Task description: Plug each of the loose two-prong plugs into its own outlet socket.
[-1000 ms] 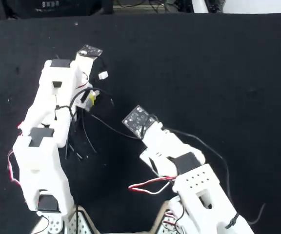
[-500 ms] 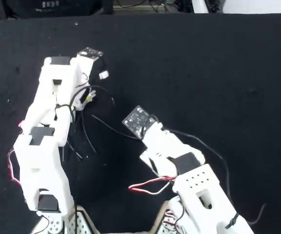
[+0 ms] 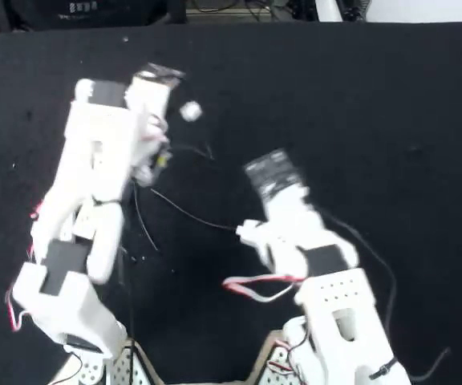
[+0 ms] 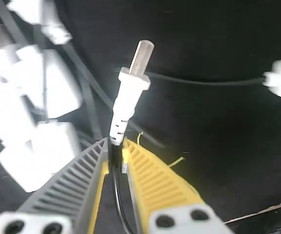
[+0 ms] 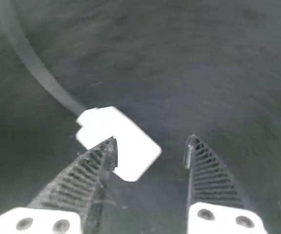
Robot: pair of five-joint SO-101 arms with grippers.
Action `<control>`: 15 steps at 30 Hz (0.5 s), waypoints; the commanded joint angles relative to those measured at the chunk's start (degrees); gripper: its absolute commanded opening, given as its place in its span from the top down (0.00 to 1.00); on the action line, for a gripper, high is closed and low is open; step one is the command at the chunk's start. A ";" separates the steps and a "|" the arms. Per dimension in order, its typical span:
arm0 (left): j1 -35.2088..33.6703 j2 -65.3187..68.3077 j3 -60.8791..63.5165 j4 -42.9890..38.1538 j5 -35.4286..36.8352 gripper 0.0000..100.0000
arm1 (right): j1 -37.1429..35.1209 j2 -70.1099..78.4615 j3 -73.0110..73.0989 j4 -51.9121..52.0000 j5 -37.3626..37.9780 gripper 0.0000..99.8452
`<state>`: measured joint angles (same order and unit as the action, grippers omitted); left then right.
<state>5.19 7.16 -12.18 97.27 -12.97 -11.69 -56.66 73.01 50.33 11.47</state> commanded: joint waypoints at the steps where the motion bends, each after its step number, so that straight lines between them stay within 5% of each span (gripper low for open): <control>1: 7.87 -14.86 12.62 -9.76 8.09 0.97 | 9.49 -1.27 -6.29 0.53 -2.99 0.79; 9: 13.41 -31.74 42.24 -38.77 15.74 0.97 | 10.11 -1.27 -8.92 4.31 -7.03 0.79; 15: 21.05 -38.86 62.29 -58.37 25.05 0.97 | 20.22 -1.36 -9.19 0.70 -11.34 0.79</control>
<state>20.57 -25.98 39.69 51.38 7.16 2.29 -56.66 67.56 53.67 2.33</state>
